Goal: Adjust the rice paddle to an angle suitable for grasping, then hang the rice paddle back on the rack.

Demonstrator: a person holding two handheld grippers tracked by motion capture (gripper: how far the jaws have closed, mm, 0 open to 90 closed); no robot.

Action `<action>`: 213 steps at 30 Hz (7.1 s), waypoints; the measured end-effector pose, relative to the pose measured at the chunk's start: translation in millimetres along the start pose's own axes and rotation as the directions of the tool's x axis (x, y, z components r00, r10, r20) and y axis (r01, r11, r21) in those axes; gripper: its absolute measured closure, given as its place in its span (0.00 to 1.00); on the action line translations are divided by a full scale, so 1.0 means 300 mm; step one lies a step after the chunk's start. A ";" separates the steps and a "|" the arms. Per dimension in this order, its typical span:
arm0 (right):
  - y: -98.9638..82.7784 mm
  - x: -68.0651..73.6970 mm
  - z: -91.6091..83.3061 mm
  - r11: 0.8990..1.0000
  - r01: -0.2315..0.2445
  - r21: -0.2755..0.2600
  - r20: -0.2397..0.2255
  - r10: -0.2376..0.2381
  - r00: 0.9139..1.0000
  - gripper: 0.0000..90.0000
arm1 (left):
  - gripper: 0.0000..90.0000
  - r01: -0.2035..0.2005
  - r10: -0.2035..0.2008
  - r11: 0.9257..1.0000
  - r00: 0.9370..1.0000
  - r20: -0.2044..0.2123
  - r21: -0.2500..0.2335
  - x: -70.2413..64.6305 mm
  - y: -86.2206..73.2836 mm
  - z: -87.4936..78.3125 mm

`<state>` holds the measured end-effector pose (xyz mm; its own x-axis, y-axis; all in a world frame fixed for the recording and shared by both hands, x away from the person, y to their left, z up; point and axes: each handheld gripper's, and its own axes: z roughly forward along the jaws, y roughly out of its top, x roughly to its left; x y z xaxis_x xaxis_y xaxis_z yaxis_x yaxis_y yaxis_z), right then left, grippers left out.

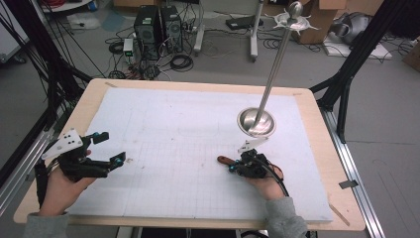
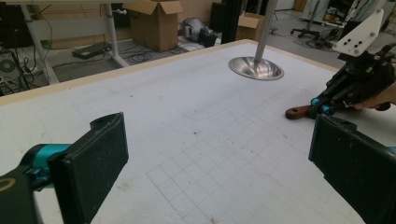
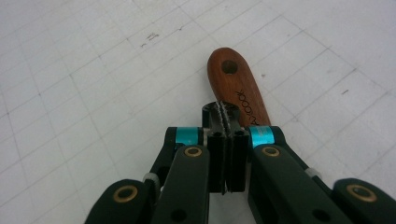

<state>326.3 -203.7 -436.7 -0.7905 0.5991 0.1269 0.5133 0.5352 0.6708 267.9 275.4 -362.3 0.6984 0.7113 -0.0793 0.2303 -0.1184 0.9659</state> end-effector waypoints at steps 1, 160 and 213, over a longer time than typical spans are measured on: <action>0.000 0.000 0.000 1.000 0.000 0.000 0.000 0.000 1.000 1.00 | 0.06 0.001 -0.001 1.000 1.000 0.001 -0.002 0.000 0.000 -0.001; 0.019 -0.139 -0.080 0.976 0.084 0.200 0.017 -0.089 0.996 0.58 | 0.06 0.027 -0.027 0.999 0.999 0.016 0.040 -0.011 -0.034 -0.034; 0.040 -0.117 -0.076 0.965 0.073 0.253 0.058 -0.091 0.994 0.84 | 0.06 0.030 -0.031 0.998 0.999 0.023 0.055 -0.006 -0.041 -0.030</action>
<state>352.6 -231.8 -416.4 -0.8132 0.5815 0.0231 0.5217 0.7109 0.4717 257.8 282.0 -371.6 0.7063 0.6985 -0.1151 0.2879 -0.1349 0.9481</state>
